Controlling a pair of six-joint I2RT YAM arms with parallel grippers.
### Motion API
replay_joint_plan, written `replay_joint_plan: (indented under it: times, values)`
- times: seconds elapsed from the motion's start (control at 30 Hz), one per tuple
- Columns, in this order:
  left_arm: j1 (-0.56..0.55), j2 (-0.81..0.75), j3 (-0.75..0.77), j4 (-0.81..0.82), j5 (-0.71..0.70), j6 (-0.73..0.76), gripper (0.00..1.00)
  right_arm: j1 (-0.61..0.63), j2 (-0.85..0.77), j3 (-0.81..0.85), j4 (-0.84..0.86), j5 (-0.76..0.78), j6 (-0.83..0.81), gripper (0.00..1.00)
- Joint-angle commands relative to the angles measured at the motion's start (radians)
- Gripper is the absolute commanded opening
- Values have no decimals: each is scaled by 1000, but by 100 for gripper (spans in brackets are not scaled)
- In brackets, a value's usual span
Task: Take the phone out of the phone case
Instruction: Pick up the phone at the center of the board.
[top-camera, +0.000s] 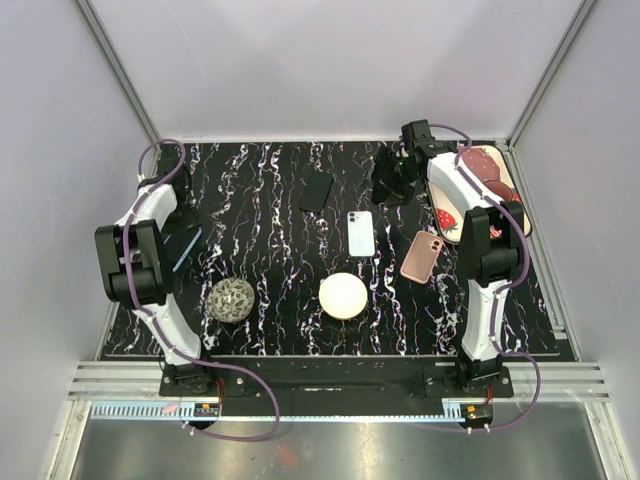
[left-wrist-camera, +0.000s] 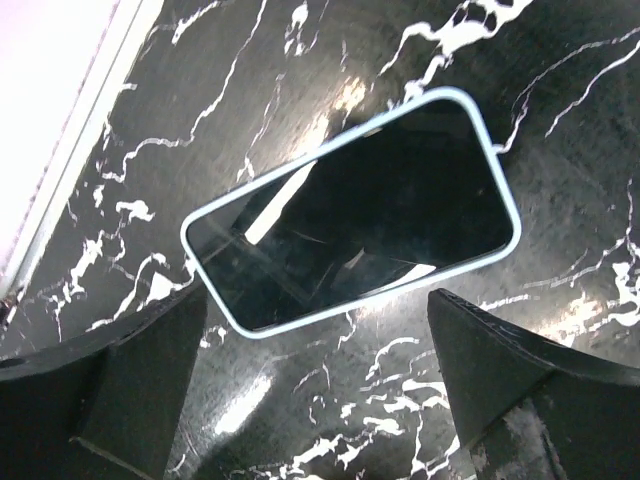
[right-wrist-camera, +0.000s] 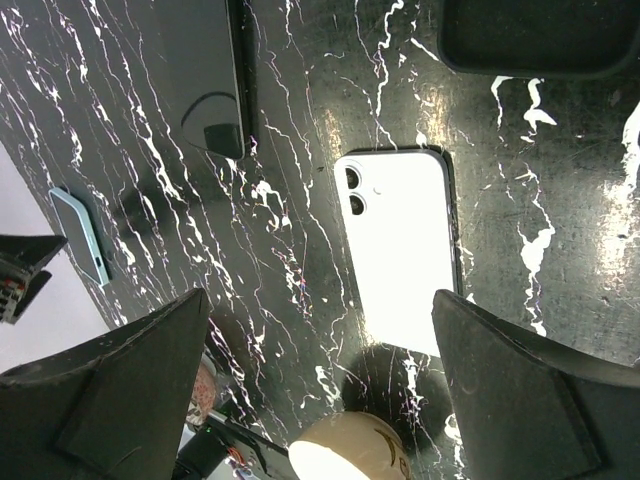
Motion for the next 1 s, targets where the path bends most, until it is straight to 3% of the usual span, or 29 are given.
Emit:
replay_joint_plan:
  times: [0.0,0.13,0.4,0.6,0.73,0.97]
  values:
    - [37,88,121,-52,8,101,99,16,-4,43,17,-24,1,97]
    - [98,109,140,-17,176,118,99,27,-10,47,8,-16,4,97]
    - [187,186,181,30,336,138,99,73,22,156,-70,13,0,97]
    - [198,249,172,40,502,129,99,129,60,240,-105,30,16,97]
    - [187,185,100,45,583,112,99,163,95,296,-139,51,13,97]
    - [166,77,-28,53,537,123,99,185,125,348,-174,68,16,98]
